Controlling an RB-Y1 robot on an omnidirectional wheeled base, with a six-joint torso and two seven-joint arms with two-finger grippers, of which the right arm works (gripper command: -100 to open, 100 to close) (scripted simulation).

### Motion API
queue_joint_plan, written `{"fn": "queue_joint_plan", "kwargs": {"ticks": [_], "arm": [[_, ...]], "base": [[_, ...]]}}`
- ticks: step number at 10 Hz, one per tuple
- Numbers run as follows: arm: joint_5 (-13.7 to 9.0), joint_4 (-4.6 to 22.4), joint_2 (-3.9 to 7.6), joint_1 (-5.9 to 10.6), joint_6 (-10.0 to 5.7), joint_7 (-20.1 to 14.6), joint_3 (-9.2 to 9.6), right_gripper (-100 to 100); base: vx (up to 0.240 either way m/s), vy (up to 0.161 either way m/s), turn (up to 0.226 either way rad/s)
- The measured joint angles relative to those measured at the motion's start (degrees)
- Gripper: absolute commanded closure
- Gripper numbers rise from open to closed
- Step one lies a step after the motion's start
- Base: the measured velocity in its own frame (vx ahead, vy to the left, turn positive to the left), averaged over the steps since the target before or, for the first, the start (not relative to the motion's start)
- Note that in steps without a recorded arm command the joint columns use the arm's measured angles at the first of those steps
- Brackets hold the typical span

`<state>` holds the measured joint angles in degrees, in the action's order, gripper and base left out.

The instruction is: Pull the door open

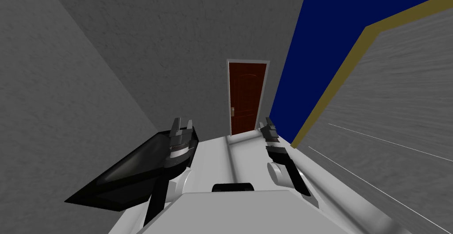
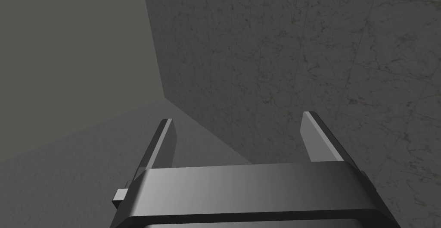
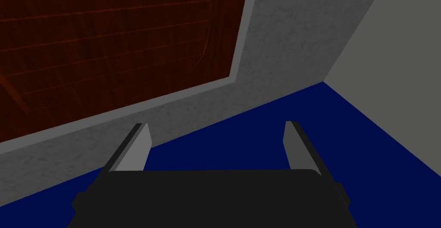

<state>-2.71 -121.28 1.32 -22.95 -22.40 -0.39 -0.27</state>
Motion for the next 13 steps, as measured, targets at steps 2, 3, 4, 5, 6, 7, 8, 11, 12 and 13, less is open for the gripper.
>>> {"fn": "queue_joint_plan", "kwargs": {"ticks": [2, 3, 4, 5, 6, 7, 8, 11, 12, 13], "arm": [[1.8, 2.1, 0.76, 1.52, 0.48, 2.1, -0.37, -100], [2.6, 3.2, 1.13, 2.17, 0.55, 3.1, -0.54, -100], [3.3, 4.7, 1.43, 2.8, 0.22, 3.9, -0.69, -100], [4.1, 5.7, 1.51, 3.26, 0.06, 4.9, -0.62, -100], [4.9, 6.7, 1.63, 3.89, 0.05, 5.8, -0.63, -100], [5.7, 7.8, 1.86, 4.38, -0.07, 6.7, -0.71, -100], [6.4, 8.9, 2.0, 5.08, -0.08, 7.6, -0.8, -100], [9.0, 12.4, 2.38, 6.94, -0.37, 10.6, -0.98, -100], [9.8, 13.6, 2.59, 7.51, -0.37, 11.6, -1.08, -100], [10.6, 15.0, 2.8, 8.33, -0.54, 12.5, -1.26, -100]], "base": [[0.124, 0.009, -0.005], [0.104, 0.008, -0.004], [0.091, 0.013, -0.003], [0.089, 0.01, -0.006], [0.087, 0.005, -0.004], [0.084, 0.0, -0.005], [0.097, 0.005, -0.003], [0.104, 0.008, -0.005], [0.102, 0.012, -0.006], [0.1, 0.008, -0.004]]}}
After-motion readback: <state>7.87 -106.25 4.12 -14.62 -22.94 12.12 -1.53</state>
